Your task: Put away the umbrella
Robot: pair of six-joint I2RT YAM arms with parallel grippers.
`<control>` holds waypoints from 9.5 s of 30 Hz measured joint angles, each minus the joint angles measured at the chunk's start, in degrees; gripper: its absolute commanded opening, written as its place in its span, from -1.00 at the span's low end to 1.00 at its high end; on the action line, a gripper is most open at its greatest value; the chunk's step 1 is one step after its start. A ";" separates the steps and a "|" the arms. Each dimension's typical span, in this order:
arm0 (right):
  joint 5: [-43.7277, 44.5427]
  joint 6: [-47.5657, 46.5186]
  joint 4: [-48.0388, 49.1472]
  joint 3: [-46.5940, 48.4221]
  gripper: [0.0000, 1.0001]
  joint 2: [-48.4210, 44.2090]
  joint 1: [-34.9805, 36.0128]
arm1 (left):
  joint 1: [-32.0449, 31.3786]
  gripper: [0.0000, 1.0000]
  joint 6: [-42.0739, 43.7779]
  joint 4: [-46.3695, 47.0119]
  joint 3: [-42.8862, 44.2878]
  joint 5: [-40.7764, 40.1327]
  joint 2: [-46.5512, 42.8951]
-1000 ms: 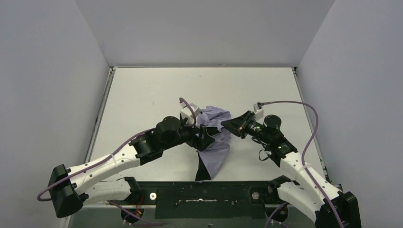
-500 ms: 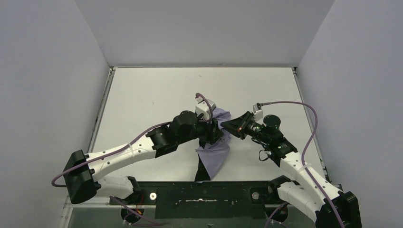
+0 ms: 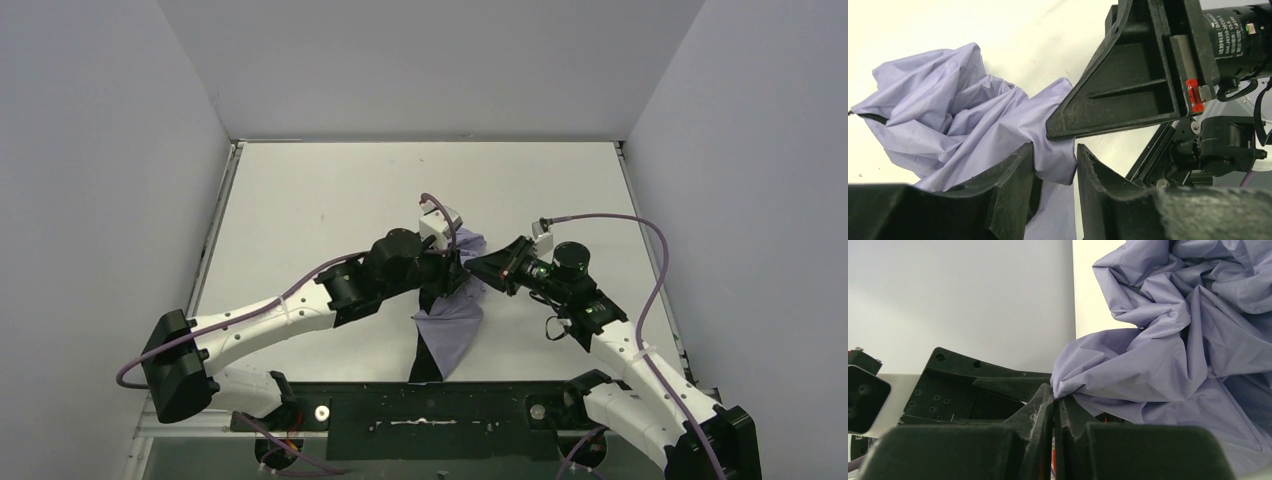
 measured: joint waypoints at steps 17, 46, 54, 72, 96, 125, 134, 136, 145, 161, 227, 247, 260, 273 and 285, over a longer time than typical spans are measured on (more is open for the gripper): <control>2.58 -9.44 -14.67 6.40 0.19 -2.40 0.00 | 0.07 -1.00 4.04 -5.07 3.02 0.81 0.63; 18.01 -33.44 -46.75 16.98 0.21 -5.03 0.00 | -12.81 -1.00 4.09 -22.01 -9.49 13.33 -12.70; 14.73 -32.52 -42.27 13.33 -0.30 -4.02 2.16 | -17.66 -0.85 -1.22 -14.43 -20.57 12.00 -7.04; 26.34 -16.11 -8.35 -2.27 -0.62 11.26 34.56 | -17.84 -0.03 -8.50 -11.43 -27.54 1.95 -25.59; 26.21 -23.23 -5.22 -9.75 -0.75 18.18 21.73 | 8.81 0.44 -9.31 -9.90 -14.23 2.34 -13.35; 24.26 -23.85 -6.43 -9.86 -0.75 16.31 21.31 | 15.61 -0.72 -9.16 14.93 -13.03 20.06 9.94; 24.33 -23.80 -6.93 -9.84 -0.73 15.87 21.31 | 15.96 -1.00 -8.52 11.06 -10.45 21.07 8.24; 24.35 -23.76 -6.93 -9.84 -0.72 15.87 21.31 | 15.98 -1.00 -8.33 9.11 -8.59 21.09 6.56; 24.87 -22.71 -6.62 -9.84 -0.64 15.80 21.33 | 13.79 -1.00 -6.64 0.02 -0.79 21.62 -2.32; 29.55 -22.53 -24.33 -4.22 -0.23 -5.05 22.47 | -2.14 -1.00 -9.94 -4.09 -12.46 11.04 -8.46; 29.09 -13.66 -7.87 -16.59 -1.00 7.67 22.88 | 9.07 0.55 -15.15 -10.62 -16.26 -4.04 -21.00; 29.29 -13.70 -7.48 -16.94 -1.00 7.26 22.88 | 28.44 0.50 -18.40 4.79 -6.10 18.67 7.82; 29.29 -13.79 -7.48 -16.92 -1.00 7.26 22.88 | 28.59 -0.03 -23.04 18.64 -7.08 24.15 17.57; 29.22 -13.86 -6.25 -16.85 -1.00 8.96 22.88 | 29.05 -1.00 -25.14 23.76 -7.37 28.17 18.03; 29.92 -14.38 5.14 -10.45 -1.00 23.96 23.98 | 27.06 -1.00 -18.67 7.43 5.42 28.06 3.23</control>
